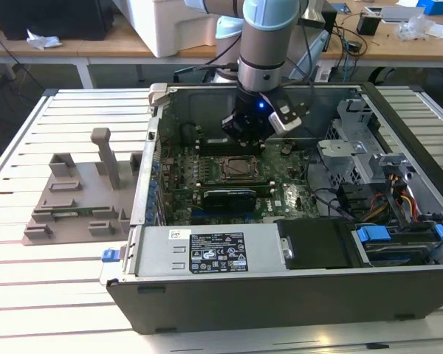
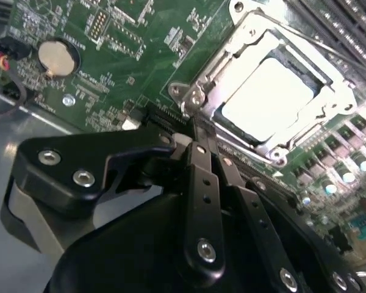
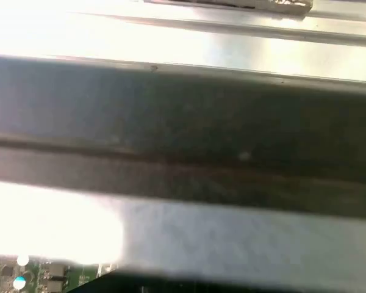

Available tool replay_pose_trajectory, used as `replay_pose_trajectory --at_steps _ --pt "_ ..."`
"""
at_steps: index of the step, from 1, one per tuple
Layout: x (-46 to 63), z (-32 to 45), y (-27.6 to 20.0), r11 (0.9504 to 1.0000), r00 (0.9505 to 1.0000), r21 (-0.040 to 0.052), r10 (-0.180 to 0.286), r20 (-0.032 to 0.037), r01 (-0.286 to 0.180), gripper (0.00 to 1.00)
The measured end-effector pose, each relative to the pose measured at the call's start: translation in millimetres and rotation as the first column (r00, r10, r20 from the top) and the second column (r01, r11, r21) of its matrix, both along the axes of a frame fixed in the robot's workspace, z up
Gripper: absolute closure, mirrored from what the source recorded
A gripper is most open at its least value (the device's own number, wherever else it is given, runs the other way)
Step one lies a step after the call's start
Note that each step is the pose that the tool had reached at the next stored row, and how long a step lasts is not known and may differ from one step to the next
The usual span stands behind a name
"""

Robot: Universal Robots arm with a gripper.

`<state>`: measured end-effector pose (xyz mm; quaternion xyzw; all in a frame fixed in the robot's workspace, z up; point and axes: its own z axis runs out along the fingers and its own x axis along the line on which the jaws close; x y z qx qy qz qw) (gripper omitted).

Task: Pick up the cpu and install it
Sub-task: 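Install the first cpu locking lever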

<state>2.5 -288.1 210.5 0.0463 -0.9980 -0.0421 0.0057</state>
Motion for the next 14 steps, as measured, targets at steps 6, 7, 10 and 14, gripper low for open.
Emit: replay_pose_trajectory --at_steps 6,7,10,14 --pt "0.0 1.8 -8.2 0.9974 1.0000 -0.0724 0.000 0.0005 0.000 0.89" --pt "0.0 2.0 -10.1 0.9965 1.0000 -0.0841 0.000 0.0003 0.000 0.89" --pt "0.0 1.8 -18.0 0.9949 1.0000 -0.1008 0.000 0.0003 0.000 0.89" --pt "0.0 19.1 -26.9 0.9947 1.0000 -0.1028 0.000 0.0005 0.000 0.89"
